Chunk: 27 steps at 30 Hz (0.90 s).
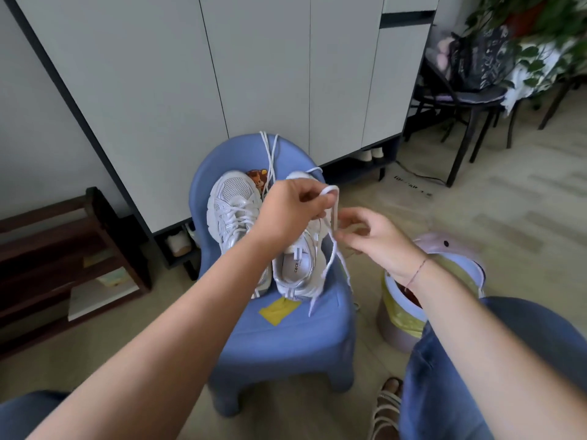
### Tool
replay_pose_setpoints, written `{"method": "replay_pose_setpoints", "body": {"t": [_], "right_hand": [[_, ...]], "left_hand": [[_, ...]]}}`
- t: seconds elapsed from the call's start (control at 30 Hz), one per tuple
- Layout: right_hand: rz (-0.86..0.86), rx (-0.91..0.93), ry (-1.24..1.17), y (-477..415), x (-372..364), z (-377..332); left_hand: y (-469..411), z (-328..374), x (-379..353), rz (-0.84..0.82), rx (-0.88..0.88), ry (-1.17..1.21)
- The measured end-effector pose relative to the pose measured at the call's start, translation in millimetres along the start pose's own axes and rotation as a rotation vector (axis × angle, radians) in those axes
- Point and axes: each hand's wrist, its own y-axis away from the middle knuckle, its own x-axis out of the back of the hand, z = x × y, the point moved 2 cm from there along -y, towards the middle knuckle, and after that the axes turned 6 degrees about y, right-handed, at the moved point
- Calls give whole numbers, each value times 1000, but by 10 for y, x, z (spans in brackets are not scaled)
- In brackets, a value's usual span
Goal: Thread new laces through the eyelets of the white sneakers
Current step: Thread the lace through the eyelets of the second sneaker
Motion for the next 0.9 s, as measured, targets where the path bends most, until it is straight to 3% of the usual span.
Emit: {"method": "replay_pose_setpoints", "body": {"t": [0.07, 0.2, 0.33, 0.47, 0.57, 0.67, 0.8, 0.9], "right_hand": [[-104, 67, 19, -4, -81, -133], [-121, 66, 209, -2, -184, -83], [-65, -87, 468, 19, -57, 254], [95, -178, 462, 65, 152, 386], [127, -29, 319, 72, 221, 61], [97, 116, 141, 61, 214, -315], [44, 233, -41, 2, 180, -674], [27, 283, -161, -67, 161, -895]], "left_hand": [[-21, 163, 9, 12, -39, 0], [-68, 514, 155, 107, -120, 97], [-133, 647, 613, 345, -195, 164], [-103, 413, 889, 446, -83, -48], [-37, 101, 740, 279, 52, -247], [50, -114, 453, 98, 93, -286], [142, -197, 85, -189, 100, -111], [211, -217, -100, -304, 104, 16]]}}
